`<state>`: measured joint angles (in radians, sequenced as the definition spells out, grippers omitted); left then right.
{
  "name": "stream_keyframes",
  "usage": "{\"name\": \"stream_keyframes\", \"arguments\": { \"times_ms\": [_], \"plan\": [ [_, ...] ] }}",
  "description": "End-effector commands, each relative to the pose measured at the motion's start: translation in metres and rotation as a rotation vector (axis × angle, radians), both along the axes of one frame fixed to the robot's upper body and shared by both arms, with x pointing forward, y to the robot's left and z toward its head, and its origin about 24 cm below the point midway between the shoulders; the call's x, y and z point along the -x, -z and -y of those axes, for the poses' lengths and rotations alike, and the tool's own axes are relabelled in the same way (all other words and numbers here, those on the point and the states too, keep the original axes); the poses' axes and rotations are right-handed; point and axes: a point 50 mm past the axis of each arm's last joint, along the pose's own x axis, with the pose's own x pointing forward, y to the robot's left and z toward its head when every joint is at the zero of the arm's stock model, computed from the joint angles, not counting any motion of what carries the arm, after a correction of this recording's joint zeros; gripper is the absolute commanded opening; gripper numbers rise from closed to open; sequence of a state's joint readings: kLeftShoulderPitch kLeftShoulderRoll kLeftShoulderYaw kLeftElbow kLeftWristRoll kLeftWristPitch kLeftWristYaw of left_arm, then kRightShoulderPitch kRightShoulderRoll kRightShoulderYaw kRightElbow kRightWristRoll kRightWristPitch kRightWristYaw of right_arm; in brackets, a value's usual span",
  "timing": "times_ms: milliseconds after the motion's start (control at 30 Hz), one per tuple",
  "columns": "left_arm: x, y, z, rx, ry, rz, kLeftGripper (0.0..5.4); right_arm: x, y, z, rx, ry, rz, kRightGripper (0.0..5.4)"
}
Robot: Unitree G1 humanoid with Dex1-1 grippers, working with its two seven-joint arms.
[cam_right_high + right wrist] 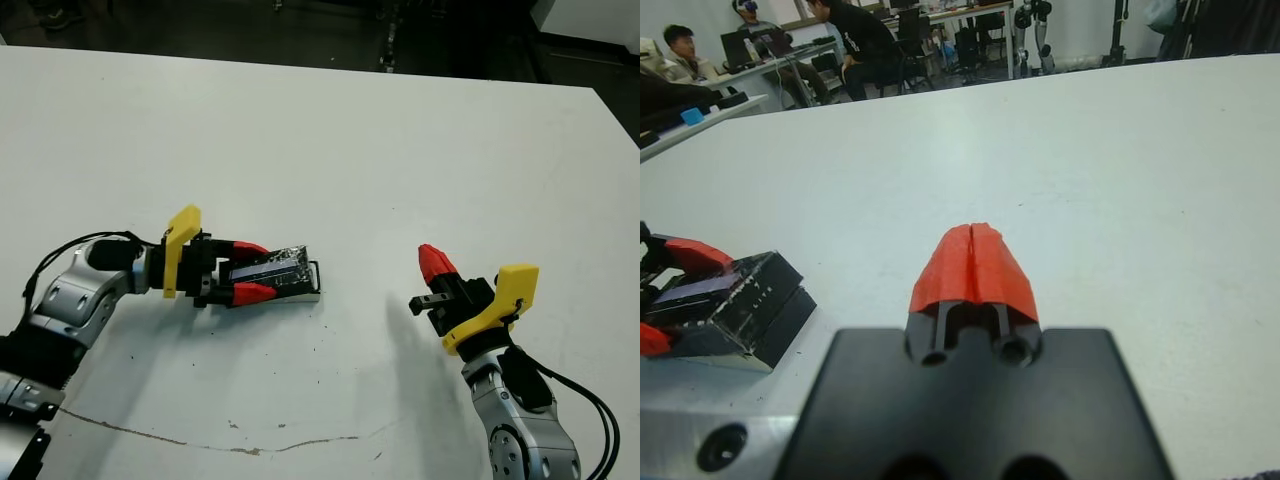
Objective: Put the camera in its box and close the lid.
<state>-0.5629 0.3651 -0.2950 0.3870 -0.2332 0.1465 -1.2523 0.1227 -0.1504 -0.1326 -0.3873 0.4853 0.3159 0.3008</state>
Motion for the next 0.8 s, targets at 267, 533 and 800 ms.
{"name": "stream_keyframes", "arguments": {
  "times_ms": [267, 533, 800],
  "plan": [
    [-0.009, 0.019, 0.016, -0.123, 0.105, -0.103, 3.15, 0.001, 0.002, 0.004, 0.01, 0.004, -0.026, 0.0],
    [-0.009, 0.021, 0.024, -0.16, 0.114, -0.097, 3.15, 0.001, 0.001, 0.004, 0.017, -0.001, -0.022, 0.0],
    [-0.007, 0.024, 0.03, -0.187, 0.108, -0.07, 3.15, 0.002, 0.002, 0.004, 0.004, -0.002, -0.028, 0.0]
  ]
}}
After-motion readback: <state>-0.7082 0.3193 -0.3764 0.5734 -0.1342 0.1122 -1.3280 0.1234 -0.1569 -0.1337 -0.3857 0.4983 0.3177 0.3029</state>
